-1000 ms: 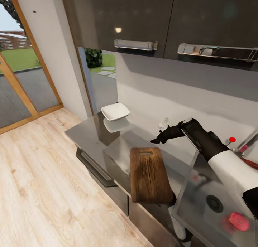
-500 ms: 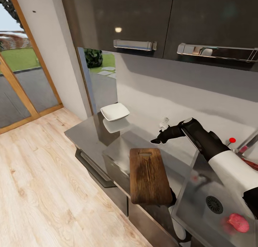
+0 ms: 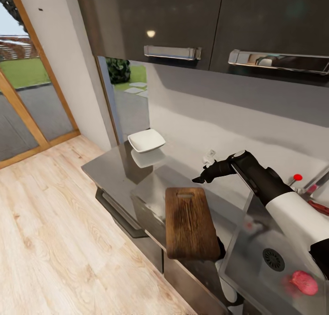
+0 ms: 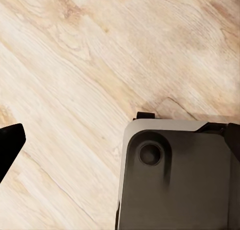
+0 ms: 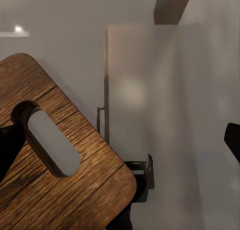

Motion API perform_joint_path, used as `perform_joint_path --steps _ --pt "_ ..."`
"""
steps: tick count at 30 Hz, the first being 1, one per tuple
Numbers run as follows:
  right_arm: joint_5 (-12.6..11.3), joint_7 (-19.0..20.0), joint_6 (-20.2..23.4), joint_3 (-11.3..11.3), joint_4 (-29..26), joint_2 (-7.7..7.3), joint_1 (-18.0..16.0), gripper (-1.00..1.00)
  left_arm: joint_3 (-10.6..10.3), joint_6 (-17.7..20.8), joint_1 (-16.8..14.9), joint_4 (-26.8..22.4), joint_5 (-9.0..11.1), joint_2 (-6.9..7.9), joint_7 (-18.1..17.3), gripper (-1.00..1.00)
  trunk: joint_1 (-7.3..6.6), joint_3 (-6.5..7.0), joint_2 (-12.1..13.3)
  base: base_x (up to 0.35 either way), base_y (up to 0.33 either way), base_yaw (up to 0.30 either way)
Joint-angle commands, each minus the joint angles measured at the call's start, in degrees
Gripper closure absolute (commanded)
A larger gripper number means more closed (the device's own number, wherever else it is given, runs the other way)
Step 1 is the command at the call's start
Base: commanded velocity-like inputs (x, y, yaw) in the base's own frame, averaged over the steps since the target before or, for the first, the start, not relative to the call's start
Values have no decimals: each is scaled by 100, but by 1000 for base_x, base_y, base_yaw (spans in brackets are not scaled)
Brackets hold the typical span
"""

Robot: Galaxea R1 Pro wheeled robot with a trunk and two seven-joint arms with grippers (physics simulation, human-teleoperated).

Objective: In the kitchen, take the Vidalia onion out of the sink, dice it on the chopping board with the paring knife, put the diced onion into the bowl on the countertop, then place both the paring knife and the chopping board into the sink.

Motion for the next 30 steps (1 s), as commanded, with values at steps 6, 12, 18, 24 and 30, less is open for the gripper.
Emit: perform_joint_path --steps 6,12,18,24,30 --pt "51 31 6 12 -8 1 -6 -100 7 -18 -3 1 7 -3 9 -100 3 -59 -11 0 0 0" --pt "51 30 5 17 -6 5 -6 -100 8 -18 -3 1 3 -3 9 -100 3 -109 -11 0 0 0" --pt "51 30 5 16 -6 6 -6 -100 9 -18 -3 1 4 -3 9 -100 3 -159 -11 0 0 0" --pt "51 30 6 12 -6 6 -6 -100 13 -18 -3 1 10 -3 9 -100 3 -210 -11 0 0 0" --pt "51 30 5 9 -6 5 -6 -100 8 -18 -3 1 8 -3 9 -100 3 -260 -11 88 85 0"
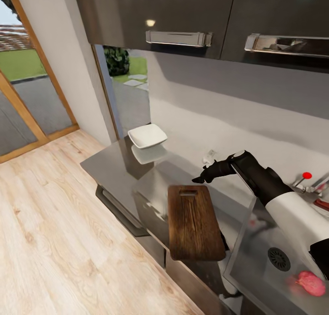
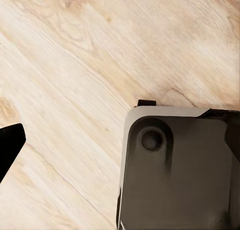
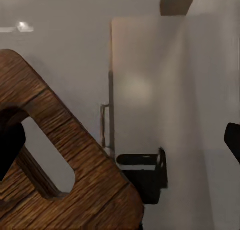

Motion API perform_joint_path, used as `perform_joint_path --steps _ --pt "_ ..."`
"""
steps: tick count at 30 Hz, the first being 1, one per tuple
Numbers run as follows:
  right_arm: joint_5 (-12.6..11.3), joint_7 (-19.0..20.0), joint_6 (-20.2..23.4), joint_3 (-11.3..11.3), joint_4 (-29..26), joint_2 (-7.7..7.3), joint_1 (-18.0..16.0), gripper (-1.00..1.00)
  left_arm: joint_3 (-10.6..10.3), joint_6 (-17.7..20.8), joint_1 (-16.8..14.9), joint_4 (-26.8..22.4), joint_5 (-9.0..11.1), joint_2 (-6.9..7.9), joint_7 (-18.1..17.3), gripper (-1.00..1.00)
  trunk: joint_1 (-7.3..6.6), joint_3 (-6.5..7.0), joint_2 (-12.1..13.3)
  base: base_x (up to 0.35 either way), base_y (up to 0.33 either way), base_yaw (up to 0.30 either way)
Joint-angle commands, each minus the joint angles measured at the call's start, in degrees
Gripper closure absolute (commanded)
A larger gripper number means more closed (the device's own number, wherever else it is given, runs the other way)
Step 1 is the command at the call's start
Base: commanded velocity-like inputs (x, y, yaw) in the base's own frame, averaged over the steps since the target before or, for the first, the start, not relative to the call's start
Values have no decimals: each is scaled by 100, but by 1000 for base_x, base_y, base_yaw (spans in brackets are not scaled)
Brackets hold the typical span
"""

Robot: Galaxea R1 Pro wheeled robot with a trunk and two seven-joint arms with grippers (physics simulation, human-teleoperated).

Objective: In the kitchen, take the Vidalia onion out of the sink, dice it on the chopping board with the paring knife, put the diced onion into the bowl on the countertop, then place both the paring knife and the chopping board into the sink.

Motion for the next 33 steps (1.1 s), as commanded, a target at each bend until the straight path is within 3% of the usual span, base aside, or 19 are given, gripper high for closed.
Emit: perform_joint_path --steps 1,23,33 --pt "50 36 8 7 -8 -6 -6 -100 7 -19 -3 2 2 -3 8 -100 4 -18 -10 71 59 0" --pt "50 28 7 15 145 -3 -6 -100 6 -19 -3 2 -2 -3 8 -100 4 -198 -10 8 7 0" --pt "73 11 7 41 143 24 -6 -100 6 -19 -3 2 -2 -10 8 -100 4 -216 -10 0 0 0"
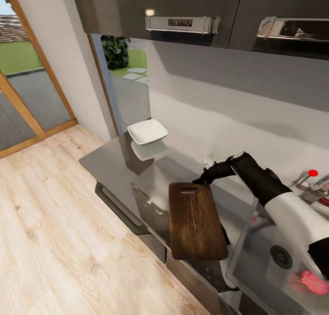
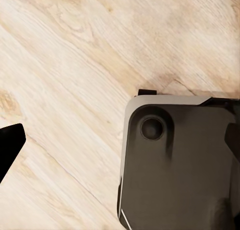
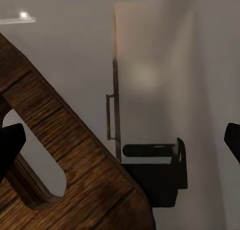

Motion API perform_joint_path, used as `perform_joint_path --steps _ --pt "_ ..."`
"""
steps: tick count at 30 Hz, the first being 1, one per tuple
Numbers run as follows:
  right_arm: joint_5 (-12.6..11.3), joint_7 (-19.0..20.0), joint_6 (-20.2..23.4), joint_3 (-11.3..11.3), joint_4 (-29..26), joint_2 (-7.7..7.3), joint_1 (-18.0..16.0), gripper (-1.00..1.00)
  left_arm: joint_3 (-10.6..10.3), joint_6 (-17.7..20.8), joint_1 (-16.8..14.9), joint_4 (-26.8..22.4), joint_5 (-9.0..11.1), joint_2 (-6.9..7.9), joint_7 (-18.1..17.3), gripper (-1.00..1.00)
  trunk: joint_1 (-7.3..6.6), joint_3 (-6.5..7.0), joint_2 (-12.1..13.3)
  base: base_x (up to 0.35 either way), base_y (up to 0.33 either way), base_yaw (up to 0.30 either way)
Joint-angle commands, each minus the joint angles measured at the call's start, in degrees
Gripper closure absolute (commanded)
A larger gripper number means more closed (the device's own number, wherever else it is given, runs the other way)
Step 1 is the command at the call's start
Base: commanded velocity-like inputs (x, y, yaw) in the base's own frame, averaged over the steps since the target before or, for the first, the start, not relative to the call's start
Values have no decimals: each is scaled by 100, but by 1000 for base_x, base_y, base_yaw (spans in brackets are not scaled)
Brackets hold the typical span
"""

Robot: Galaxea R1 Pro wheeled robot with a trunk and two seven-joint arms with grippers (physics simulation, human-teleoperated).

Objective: In the kitchen, take the Vidalia onion out of the sink, dice it on the chopping board with the paring knife, put the diced onion into the bowl on the countertop, then place both the paring knife and the chopping board into the sink.

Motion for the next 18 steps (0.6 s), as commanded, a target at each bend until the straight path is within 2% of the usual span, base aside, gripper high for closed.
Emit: perform_joint_path --steps 1,4,13,18 --pt "56 33 6 17 -9 0 -6 -100 7 -18 -2 1 4 -3 10 -100 3 -10 -10 0 0 0" --pt "143 17 6 128 -9 58 -6 -100 7 -18 -2 1 4 -4 10 -100 3 -10 -10 0 0 0" --pt "552 16 6 157 -3 262 -6 -100 7 -18 -2 1 4 -4 10 -100 3 -10 -10 0 0 0" --pt "695 17 6 159 -2 315 -6 -100 7 -18 -2 1 4 -4 10 -100 3 -10 -10 0 0 0"
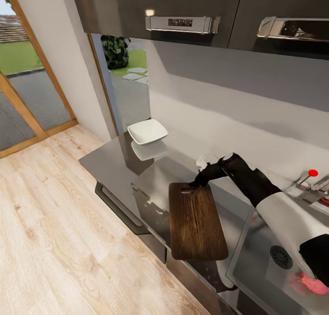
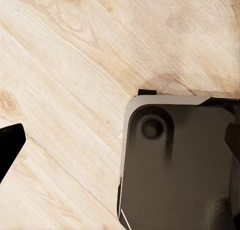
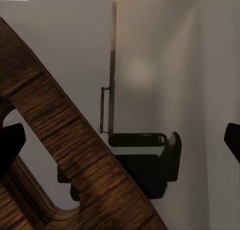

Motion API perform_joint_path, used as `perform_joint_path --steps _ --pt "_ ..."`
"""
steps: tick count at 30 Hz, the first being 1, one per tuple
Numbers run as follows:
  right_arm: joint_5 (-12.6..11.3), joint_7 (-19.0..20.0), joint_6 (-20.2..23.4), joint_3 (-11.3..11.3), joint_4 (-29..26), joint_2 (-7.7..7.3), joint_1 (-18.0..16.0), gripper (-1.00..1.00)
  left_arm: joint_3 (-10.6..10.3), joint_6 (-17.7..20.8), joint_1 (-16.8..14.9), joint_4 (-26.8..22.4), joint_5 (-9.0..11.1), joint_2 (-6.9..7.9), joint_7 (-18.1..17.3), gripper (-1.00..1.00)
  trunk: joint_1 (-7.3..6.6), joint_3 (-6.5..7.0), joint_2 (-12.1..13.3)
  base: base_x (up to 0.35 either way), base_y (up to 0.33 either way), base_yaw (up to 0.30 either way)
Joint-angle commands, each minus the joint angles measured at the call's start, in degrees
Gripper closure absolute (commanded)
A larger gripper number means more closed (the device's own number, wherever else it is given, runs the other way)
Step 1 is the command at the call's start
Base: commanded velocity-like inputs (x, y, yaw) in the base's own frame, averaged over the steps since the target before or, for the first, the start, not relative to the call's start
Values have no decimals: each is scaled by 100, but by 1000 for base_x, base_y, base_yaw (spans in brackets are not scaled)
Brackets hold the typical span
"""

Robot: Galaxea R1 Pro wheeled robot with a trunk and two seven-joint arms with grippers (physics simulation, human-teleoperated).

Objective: In the kitchen, take the Vidalia onion out of the sink, dice it on the chopping board with the paring knife, put the diced onion into the bowl on the countertop, then place both the paring knife and the chopping board into the sink.

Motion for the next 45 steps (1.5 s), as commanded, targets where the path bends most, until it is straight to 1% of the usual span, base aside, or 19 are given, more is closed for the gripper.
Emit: perform_joint_path --steps 1,7,17,19,22,27,45 --pt "70 39 5 9 -9 2 -6 -100 7 -18 -2 -2 4 -3 10 -100 3 -9 -10 0 0 0" --pt "95 39 6 9 -9 31 -6 -100 2 -18 -2 -7 4 -3 10 -100 3 -9 -10 0 0 0" --pt "98 39 7 21 -5 38 -7 -100 -1 -18 -2 -7 4 -3 10 -100 3 -9 -10 0 0 0" --pt "96 39 6 61 -3 38 -6 -100 -1 -18 -2 -7 4 -3 10 -100 3 -9 -10 0 0 0" --pt "96 38 5 188 -1 38 -7 -100 -1 -18 -2 -8 4 -3 10 -100 3 -9 -10 0 0 0" --pt "95 45 -1 259 -1 26 -6 -100 -1 -18 -2 -8 4 -3 10 -100 3 -9 -10 0 0 0" --pt "95 48 5 274 0 22 -6 -100 -1 -18 -2 -5 4 -3 10 -100 3 -9 -10 0 0 0"
